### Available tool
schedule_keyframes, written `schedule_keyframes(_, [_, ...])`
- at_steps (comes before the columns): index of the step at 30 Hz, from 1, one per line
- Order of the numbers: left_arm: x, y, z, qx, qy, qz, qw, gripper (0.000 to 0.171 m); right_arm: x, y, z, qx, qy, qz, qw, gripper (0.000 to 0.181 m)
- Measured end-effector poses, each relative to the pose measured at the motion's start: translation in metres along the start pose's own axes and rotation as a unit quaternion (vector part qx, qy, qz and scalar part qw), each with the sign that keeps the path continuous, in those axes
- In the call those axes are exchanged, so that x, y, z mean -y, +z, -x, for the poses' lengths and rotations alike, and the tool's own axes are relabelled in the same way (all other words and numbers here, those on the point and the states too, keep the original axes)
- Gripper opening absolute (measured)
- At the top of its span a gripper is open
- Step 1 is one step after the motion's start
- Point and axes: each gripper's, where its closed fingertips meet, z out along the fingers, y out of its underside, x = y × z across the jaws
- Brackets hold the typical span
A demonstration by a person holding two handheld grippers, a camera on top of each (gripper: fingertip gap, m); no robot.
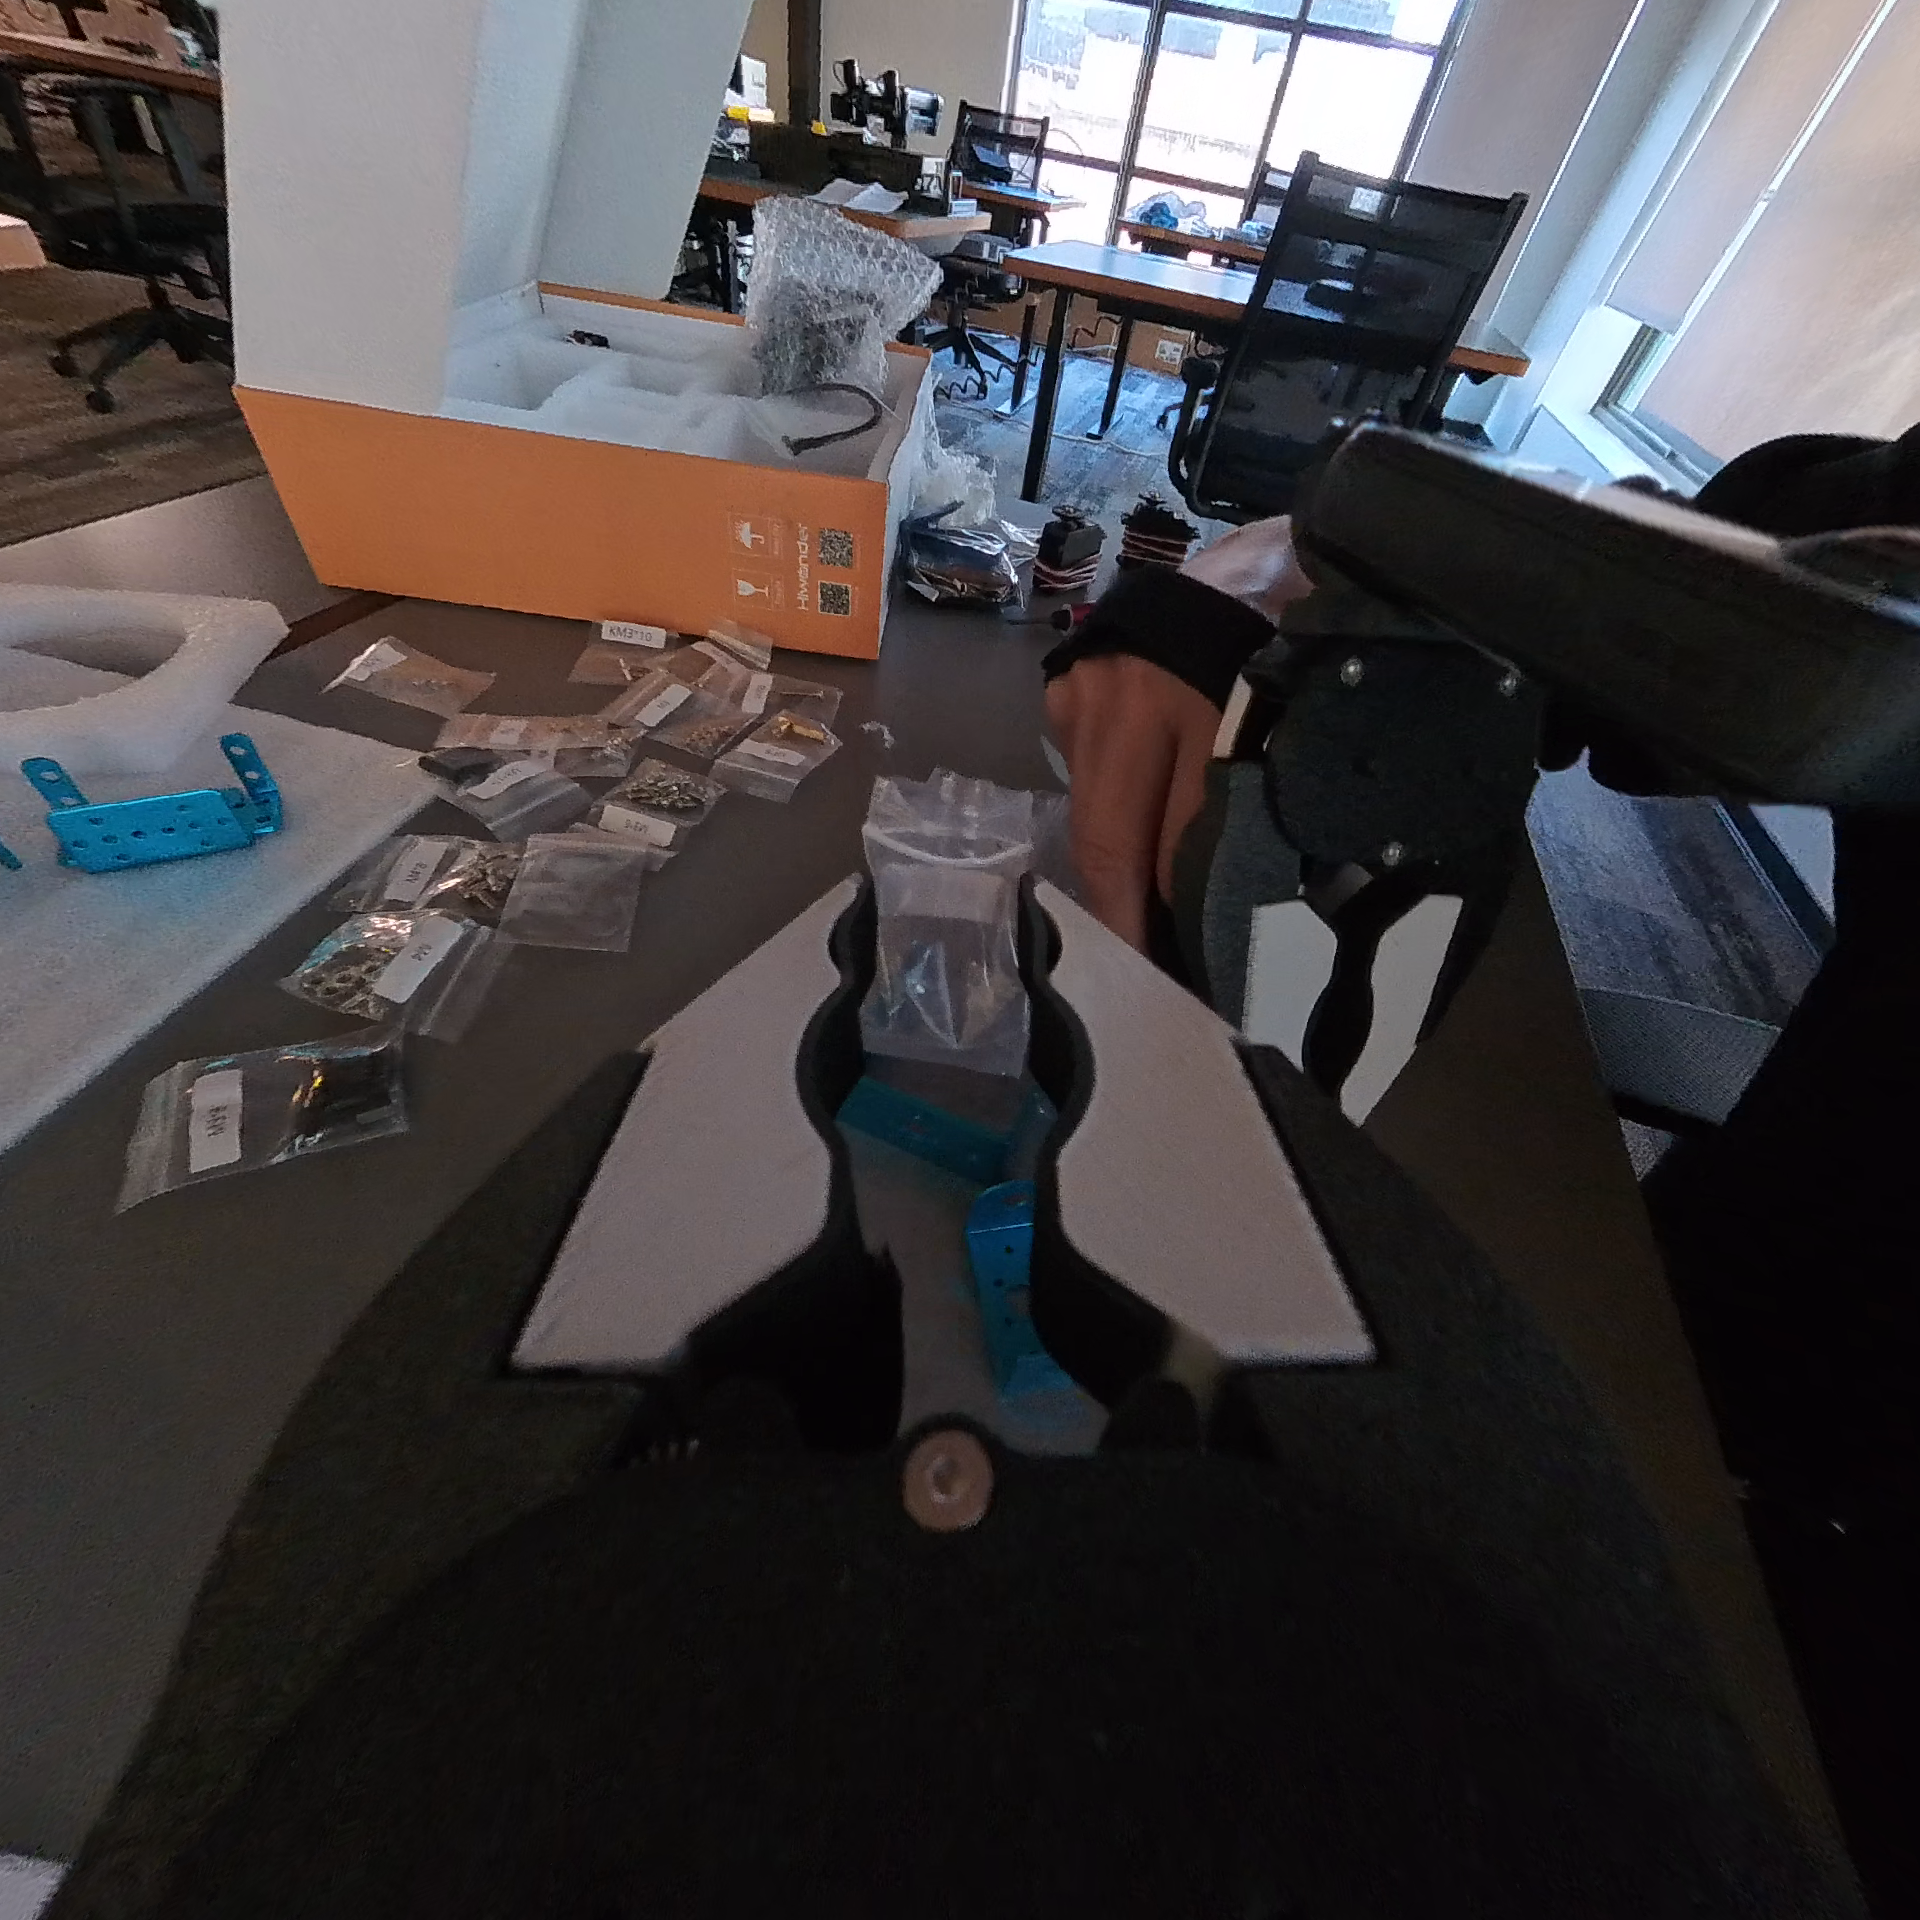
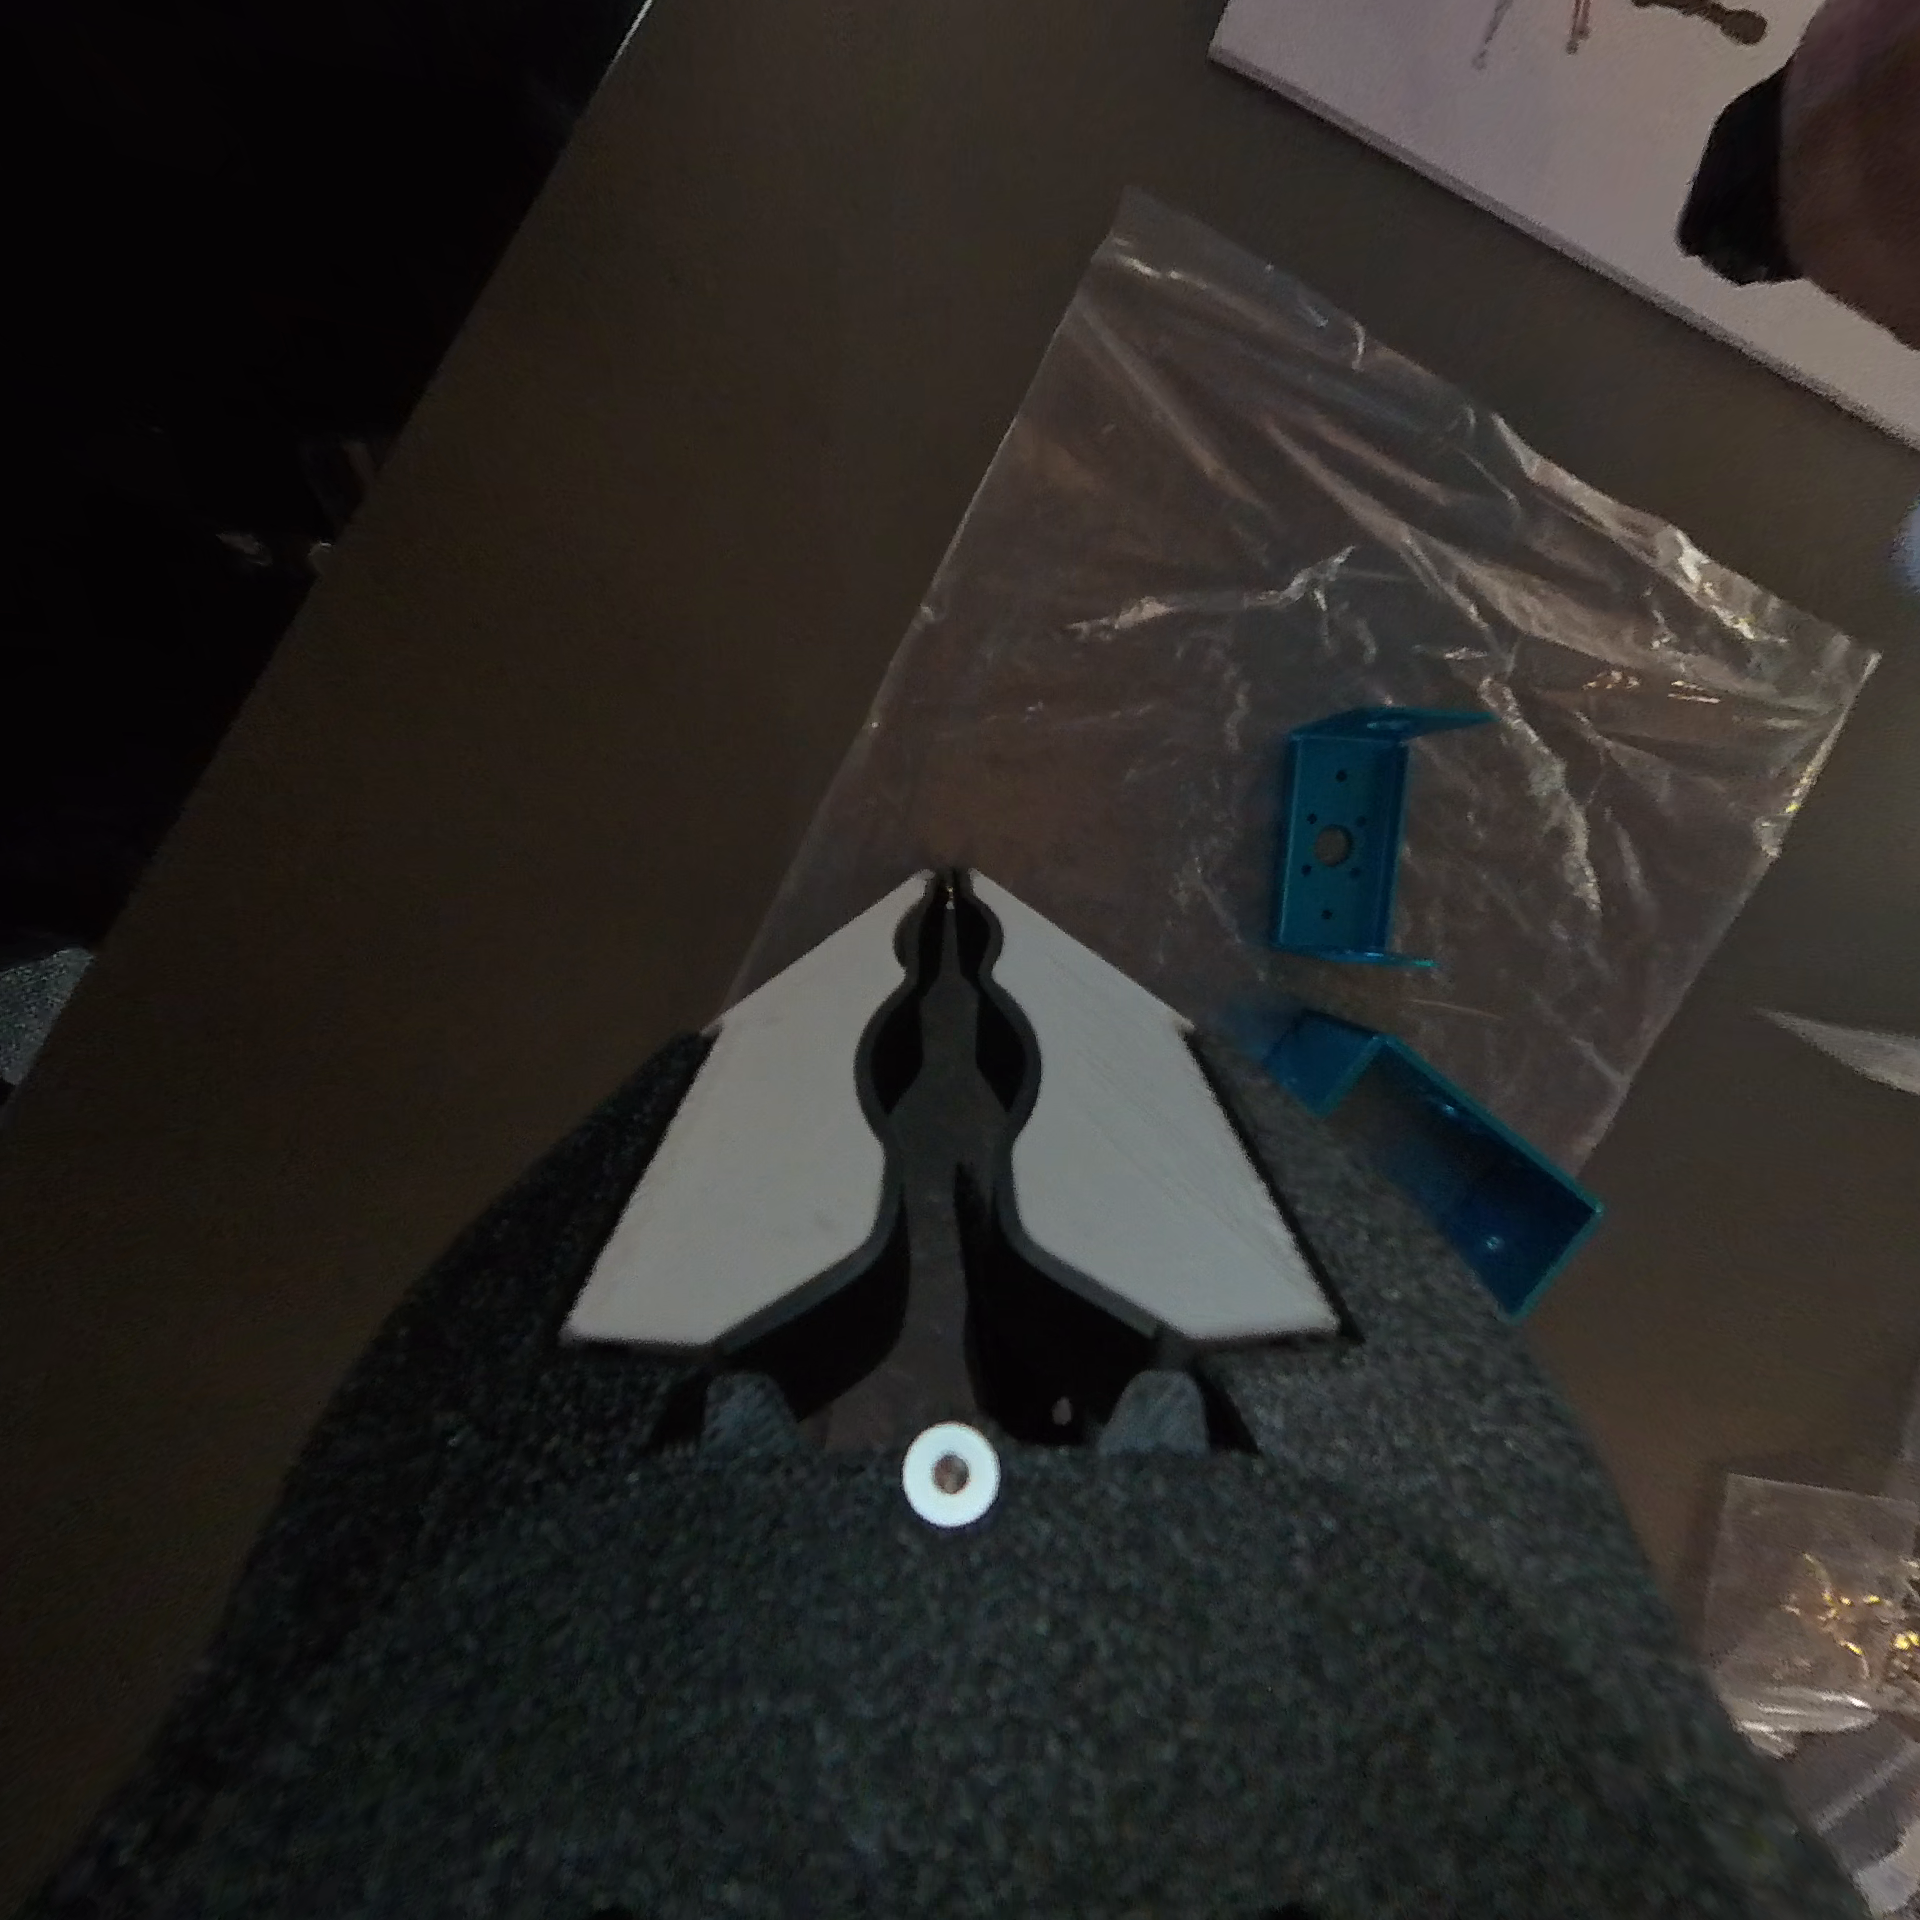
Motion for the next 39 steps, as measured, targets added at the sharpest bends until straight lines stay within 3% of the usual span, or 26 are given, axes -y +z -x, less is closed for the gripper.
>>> schedule_keyframes(4, [-0.003, 0.003, -0.003, -0.004, 0.007, 0.006, 1.000, 0.026, 0.011, -0.031, -0.010, -0.022, 0.006, -0.055, 0.998, 0.001])
schedule_keyframes(12, [-0.005, 0.012, -0.029, -0.045, 0.021, 0.002, 0.999, 0.026, 0.030, -0.152, -0.055, -0.130, 0.057, -0.246, 0.959, 0.001])
schedule_keyframes(21, [-0.007, 0.019, -0.045, -0.075, 0.020, -0.002, 0.997, 0.026, 0.025, -0.131, -0.061, -0.133, 0.065, -0.227, 0.963, 0.002])
schedule_keyframes(34, [-0.006, 0.018, -0.043, -0.072, 0.015, -0.002, 0.997, 0.026, 0.024, -0.134, -0.060, -0.128, 0.072, -0.234, 0.961, 0.003])
schedule_keyframes(37, [-0.004, 0.015, -0.039, -0.061, 0.024, -0.002, 0.998, 0.026, -0.003, -0.149, -0.061, -0.126, 0.092, -0.210, 0.965, 0.009])
schedule_keyframes(39, [-0.001, 0.012, -0.036, -0.054, 0.025, -0.007, 0.998, 0.026, -0.053, -0.134, -0.058, -0.102, 0.126, -0.112, 0.980, 0.015])
